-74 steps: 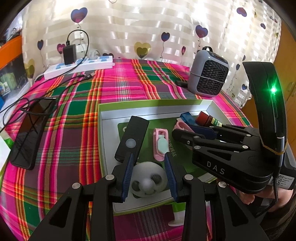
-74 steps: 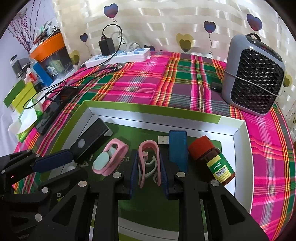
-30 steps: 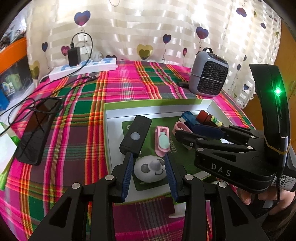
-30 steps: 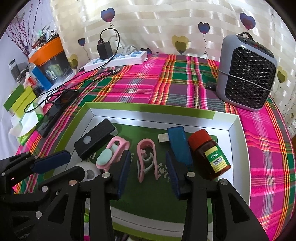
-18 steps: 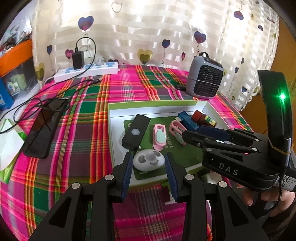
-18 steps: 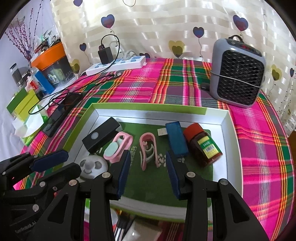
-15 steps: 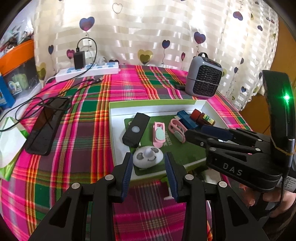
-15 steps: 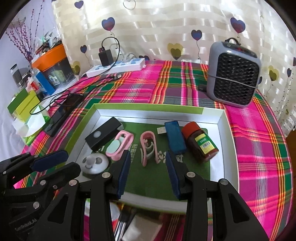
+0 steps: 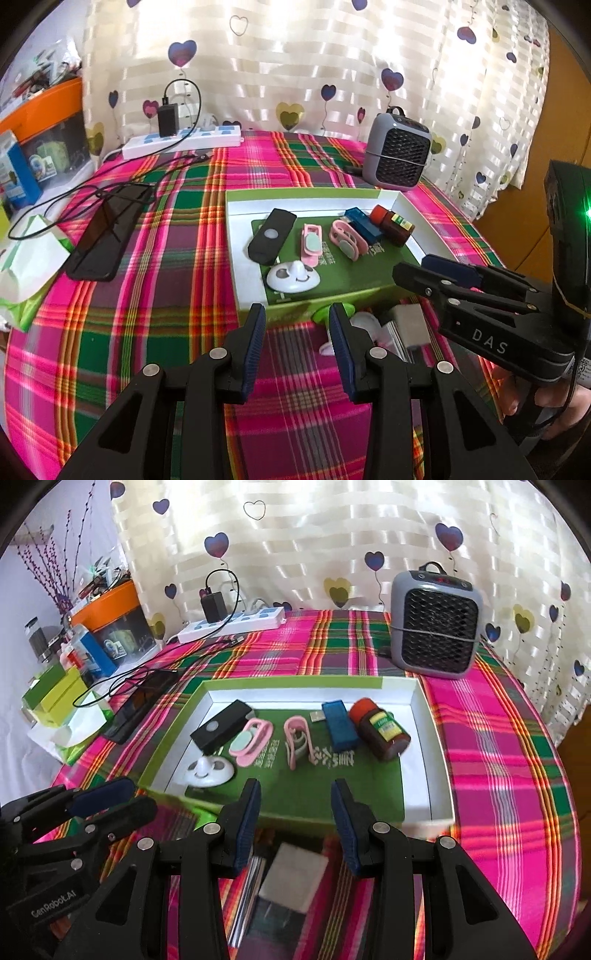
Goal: Organize rigid objects
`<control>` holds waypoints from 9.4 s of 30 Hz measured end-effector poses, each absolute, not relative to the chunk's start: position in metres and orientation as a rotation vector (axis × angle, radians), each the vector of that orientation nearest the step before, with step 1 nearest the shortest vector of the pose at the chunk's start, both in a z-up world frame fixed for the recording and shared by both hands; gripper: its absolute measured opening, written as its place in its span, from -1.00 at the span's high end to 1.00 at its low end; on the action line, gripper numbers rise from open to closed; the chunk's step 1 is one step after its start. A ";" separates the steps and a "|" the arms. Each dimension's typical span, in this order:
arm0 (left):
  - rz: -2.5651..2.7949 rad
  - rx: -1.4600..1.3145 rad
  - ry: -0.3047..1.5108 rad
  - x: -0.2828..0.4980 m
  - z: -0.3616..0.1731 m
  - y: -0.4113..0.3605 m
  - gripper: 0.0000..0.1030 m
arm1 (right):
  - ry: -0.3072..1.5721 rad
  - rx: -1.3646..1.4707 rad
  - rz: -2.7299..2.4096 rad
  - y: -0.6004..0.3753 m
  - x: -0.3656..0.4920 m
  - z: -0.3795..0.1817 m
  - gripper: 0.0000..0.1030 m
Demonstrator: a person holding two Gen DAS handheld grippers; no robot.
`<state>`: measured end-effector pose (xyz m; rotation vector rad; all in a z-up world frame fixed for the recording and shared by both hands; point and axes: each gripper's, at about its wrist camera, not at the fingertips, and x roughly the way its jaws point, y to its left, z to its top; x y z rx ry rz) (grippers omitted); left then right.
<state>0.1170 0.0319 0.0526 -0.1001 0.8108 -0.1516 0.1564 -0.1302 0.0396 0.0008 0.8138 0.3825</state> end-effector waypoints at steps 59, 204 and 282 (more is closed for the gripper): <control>-0.284 -0.160 0.898 0.124 0.020 0.024 0.25 | 0.894 -0.096 0.212 -0.141 0.132 0.004 0.05; -0.256 -0.127 0.814 0.177 0.058 0.009 0.38 | 0.830 -0.039 0.323 -0.157 0.174 0.048 0.33; -0.223 -0.059 0.911 0.273 0.022 -0.010 0.30 | 0.888 -0.085 0.340 -0.144 0.219 0.012 0.33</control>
